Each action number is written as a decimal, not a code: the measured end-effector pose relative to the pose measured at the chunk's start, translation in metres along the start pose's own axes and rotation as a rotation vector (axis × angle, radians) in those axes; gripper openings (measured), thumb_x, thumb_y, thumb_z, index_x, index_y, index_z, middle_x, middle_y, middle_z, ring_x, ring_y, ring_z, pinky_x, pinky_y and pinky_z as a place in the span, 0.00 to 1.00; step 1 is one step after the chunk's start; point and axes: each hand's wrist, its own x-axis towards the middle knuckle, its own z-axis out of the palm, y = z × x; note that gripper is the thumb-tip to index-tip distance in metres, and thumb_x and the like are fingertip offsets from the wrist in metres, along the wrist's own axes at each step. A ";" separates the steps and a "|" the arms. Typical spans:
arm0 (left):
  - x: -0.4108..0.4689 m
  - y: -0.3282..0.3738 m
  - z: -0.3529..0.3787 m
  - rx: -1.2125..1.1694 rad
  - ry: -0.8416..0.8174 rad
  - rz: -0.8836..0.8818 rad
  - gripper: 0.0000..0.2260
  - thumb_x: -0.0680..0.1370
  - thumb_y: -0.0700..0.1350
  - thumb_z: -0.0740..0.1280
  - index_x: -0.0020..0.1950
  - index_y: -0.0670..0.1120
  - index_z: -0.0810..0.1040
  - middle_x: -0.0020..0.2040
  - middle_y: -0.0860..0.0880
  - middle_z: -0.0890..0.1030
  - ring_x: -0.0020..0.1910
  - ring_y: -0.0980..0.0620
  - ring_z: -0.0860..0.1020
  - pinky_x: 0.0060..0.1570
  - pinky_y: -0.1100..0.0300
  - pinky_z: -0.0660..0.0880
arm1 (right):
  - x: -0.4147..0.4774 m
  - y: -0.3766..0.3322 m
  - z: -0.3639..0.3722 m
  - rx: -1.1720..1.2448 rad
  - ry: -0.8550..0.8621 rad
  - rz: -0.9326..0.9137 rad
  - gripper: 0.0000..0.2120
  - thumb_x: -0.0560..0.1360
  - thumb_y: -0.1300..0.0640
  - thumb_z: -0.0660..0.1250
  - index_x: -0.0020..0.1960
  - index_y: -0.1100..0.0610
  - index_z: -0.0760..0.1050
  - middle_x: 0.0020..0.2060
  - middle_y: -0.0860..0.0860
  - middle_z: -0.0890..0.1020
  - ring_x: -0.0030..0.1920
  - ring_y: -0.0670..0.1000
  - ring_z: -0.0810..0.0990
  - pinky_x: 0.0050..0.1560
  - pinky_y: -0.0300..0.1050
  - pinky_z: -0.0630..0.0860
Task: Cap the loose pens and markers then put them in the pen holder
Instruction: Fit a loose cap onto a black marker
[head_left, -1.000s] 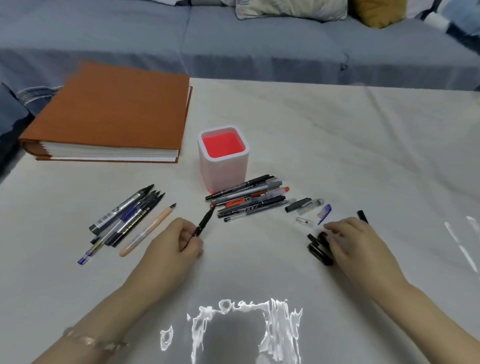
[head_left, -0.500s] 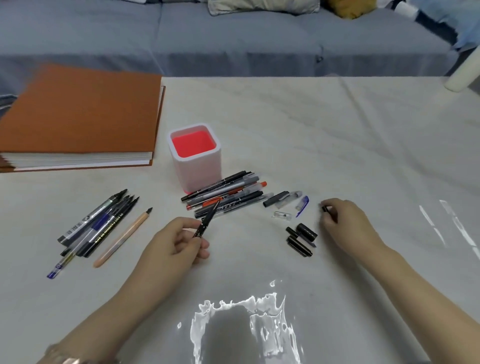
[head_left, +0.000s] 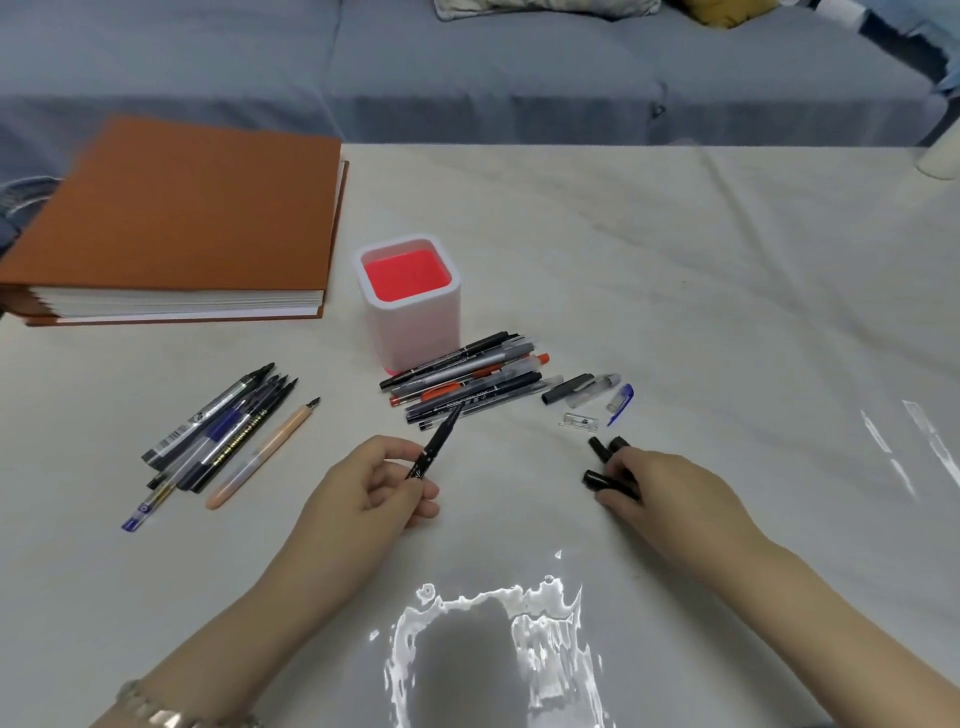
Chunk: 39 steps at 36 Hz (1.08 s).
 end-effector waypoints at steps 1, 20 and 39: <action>0.000 0.000 -0.001 -0.003 0.002 0.000 0.11 0.75 0.33 0.61 0.45 0.49 0.75 0.38 0.45 0.83 0.34 0.56 0.82 0.44 0.59 0.78 | 0.000 -0.001 0.000 0.040 0.001 -0.019 0.07 0.75 0.48 0.62 0.50 0.50 0.71 0.46 0.47 0.78 0.45 0.50 0.74 0.39 0.42 0.66; -0.004 -0.004 -0.009 0.037 0.034 0.023 0.13 0.75 0.35 0.64 0.43 0.54 0.76 0.35 0.50 0.82 0.36 0.54 0.82 0.51 0.52 0.77 | 0.020 -0.049 0.013 0.674 0.271 -0.146 0.07 0.73 0.59 0.67 0.47 0.49 0.73 0.44 0.43 0.79 0.46 0.47 0.78 0.48 0.33 0.69; -0.017 0.008 -0.009 0.473 -0.038 0.388 0.10 0.77 0.44 0.62 0.47 0.61 0.72 0.47 0.59 0.78 0.50 0.63 0.73 0.52 0.69 0.69 | -0.006 -0.052 -0.018 0.635 0.256 -0.408 0.09 0.69 0.44 0.59 0.47 0.40 0.76 0.47 0.41 0.76 0.43 0.43 0.77 0.46 0.26 0.69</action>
